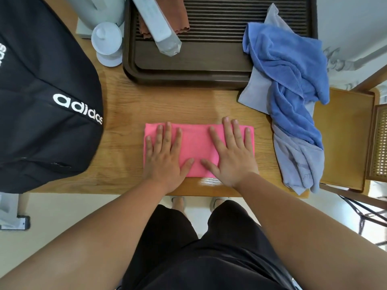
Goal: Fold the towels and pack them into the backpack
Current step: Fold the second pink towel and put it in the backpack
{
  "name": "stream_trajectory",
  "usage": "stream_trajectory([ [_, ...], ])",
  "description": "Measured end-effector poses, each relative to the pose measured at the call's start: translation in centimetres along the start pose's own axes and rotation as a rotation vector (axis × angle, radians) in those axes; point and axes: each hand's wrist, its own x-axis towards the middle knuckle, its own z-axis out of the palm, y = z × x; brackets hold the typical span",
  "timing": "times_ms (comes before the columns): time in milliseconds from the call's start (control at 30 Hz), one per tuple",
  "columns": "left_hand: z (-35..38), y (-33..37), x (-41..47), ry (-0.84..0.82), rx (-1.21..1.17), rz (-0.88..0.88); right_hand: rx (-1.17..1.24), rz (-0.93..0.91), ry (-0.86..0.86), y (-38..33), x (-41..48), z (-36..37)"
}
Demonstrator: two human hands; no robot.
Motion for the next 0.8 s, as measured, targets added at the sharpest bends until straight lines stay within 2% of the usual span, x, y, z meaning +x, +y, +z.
stream_trajectory([
  [267,-0.1,0.0,0.2,-0.033,0.031,-0.002,-0.028,-0.011,-0.01,0.2,0.2,0.1],
  [500,-1.3,-0.8,-0.1,-0.06,-0.043,-0.001,-0.052,0.003,-0.072,-0.3,0.0,-1.2],
  [600,-2.4,-1.9,-0.7,0.059,-0.152,-0.132,0.003,0.094,-0.021,-2.1,0.2,-2.6],
  [700,-3.4,-2.7,-1.1,0.2,-0.375,-0.349,0.048,0.081,0.014,-4.6,0.6,-3.2],
  [800,-4.4,-3.4,-0.9,0.225,-0.498,-0.514,0.049,0.072,0.006,-6.2,1.4,-2.7],
])
